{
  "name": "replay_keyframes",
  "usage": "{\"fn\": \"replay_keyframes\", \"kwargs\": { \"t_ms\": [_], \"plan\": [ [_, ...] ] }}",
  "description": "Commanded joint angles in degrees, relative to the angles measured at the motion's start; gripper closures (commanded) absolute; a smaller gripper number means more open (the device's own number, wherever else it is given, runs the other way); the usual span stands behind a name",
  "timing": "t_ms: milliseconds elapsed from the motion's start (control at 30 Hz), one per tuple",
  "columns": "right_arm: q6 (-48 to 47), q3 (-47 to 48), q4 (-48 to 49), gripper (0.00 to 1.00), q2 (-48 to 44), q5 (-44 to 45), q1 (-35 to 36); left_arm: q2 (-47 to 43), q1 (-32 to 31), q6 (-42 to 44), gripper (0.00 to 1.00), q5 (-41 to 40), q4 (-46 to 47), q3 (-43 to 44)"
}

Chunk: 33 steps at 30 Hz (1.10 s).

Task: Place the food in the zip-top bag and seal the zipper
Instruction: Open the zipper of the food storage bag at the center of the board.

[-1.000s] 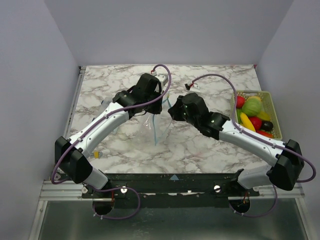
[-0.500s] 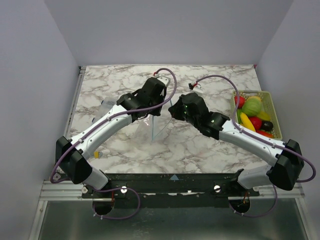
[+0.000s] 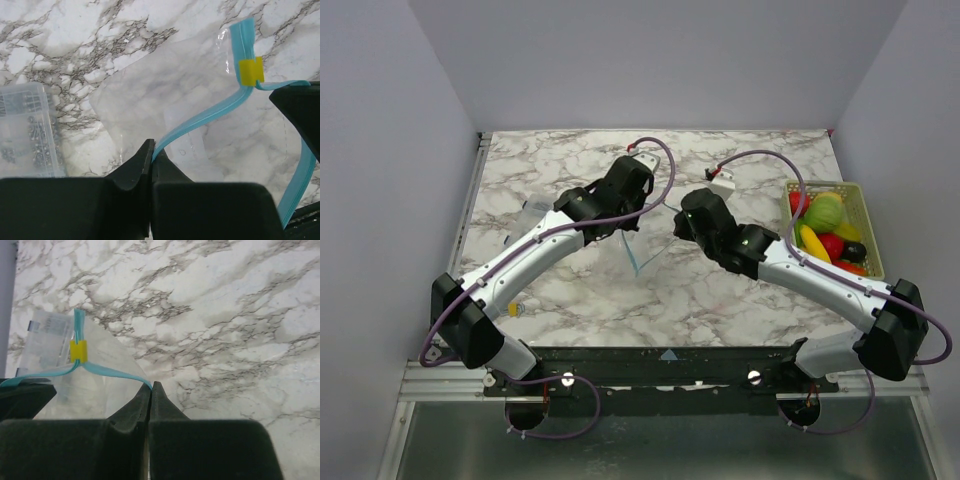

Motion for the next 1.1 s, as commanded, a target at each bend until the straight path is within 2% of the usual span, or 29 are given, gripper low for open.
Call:
{"fn": "replay_keyframes", "kwargs": {
  "t_ms": [0, 133, 267, 433, 467, 600, 667, 733, 767, 867, 1067],
  "plan": [
    [-4.57, -0.88, -4.50, 0.99, -0.18, 9.09, -0.21, -2.53, 2.62, -2.05, 1.00, 6.65, 0.65, -0.05],
    [-5.25, -2.08, -4.94, 0.99, 0.18, 8.68, -0.25, -1.82, 4.46, -2.72, 1.00, 12.16, 0.78, 0.20],
    [-6.21, 0.97, -4.53, 0.95, 1.16, -1.34, -0.27, -0.41, 4.40, -3.97, 1.00, 15.67, 0.70, 0.59],
    [-5.36, 7.87, -11.57, 0.75, 2.24, -5.51, -0.23, 1.56, 4.64, -5.95, 1.00, 14.71, -1.08, 1.97],
    [-5.95, 8.66, -12.70, 0.65, 2.02, -6.22, -0.25, 1.64, 4.66, -6.29, 1.00, 14.80, -1.09, 2.01],
    [-8.13, 11.18, -14.89, 0.56, 0.21, -9.57, -0.21, 2.10, 5.06, -6.92, 1.00, 16.16, -0.84, 2.01],
    [-10.24, 10.33, -14.14, 0.34, -2.08, -10.92, -0.21, 2.61, 5.15, -7.03, 1.00, 16.14, -0.89, 2.16],
    [-8.71, 8.24, -13.24, 0.08, -5.39, -7.82, -0.21, 2.96, 5.24, -7.06, 1.00, 17.75, -1.00, 2.36],
    [-8.17, 6.71, -11.72, 0.01, -7.71, -6.14, -0.21, 3.07, 5.25, -7.09, 1.00, 17.84, -1.01, 2.36],
    [-7.39, 2.37, -9.45, 0.00, -12.75, -2.11, -0.78, 3.08, 5.21, -7.20, 1.00, 17.19, -1.00, 2.16],
    [-3.73, 2.31, -19.23, 0.00, -12.20, 4.50, -11.86, 3.13, 5.23, -7.83, 1.00, 16.83, -0.98, 1.39]
  ]
}}
